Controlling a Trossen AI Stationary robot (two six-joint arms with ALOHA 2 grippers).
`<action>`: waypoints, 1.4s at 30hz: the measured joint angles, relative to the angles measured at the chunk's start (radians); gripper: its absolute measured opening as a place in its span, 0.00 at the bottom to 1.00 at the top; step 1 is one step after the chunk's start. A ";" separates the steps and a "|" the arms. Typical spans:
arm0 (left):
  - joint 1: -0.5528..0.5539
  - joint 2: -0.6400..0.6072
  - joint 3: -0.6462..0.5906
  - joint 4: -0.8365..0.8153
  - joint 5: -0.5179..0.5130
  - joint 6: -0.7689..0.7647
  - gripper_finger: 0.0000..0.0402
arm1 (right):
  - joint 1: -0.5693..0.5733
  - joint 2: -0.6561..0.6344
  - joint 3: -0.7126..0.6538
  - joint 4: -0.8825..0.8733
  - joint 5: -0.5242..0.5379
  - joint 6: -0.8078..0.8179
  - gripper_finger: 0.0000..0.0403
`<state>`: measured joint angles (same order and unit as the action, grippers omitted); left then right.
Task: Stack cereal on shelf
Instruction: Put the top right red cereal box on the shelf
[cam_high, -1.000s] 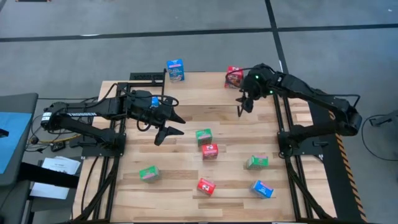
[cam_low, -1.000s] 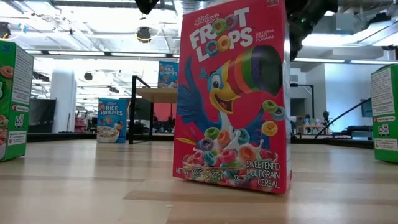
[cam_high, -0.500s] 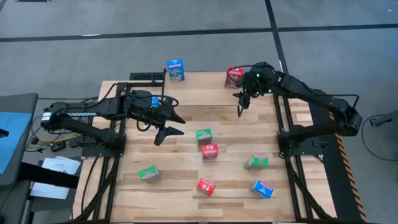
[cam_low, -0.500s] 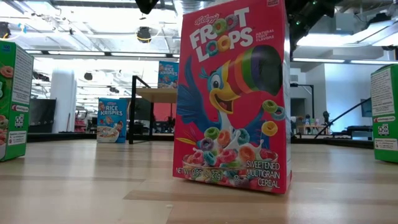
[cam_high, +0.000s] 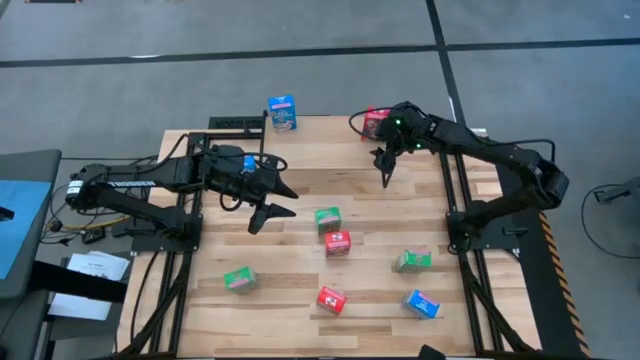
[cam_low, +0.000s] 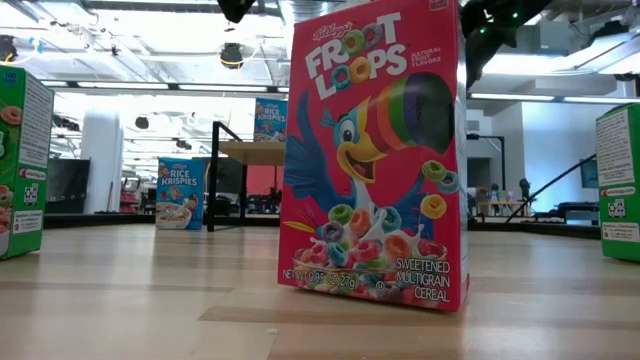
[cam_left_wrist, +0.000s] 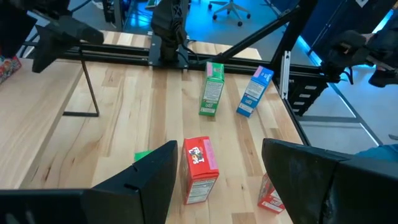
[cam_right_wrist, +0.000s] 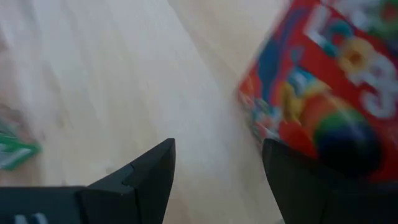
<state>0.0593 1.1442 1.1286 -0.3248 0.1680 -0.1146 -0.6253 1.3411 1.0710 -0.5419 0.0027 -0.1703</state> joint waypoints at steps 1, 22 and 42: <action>0.000 0.000 0.000 0.000 0.000 0.000 0.56 | 0.001 0.004 0.000 0.005 0.009 -0.003 0.66; 0.000 0.000 0.000 0.000 0.000 -0.002 0.56 | 0.013 0.006 0.000 0.051 0.055 0.034 0.66; 0.000 0.000 0.000 0.000 -0.005 0.005 0.56 | 0.096 0.005 0.000 0.120 0.210 0.206 0.66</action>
<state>0.0593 1.1442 1.1282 -0.3248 0.1626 -0.1093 -0.5297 1.3464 1.0714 -0.4217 0.2129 0.0355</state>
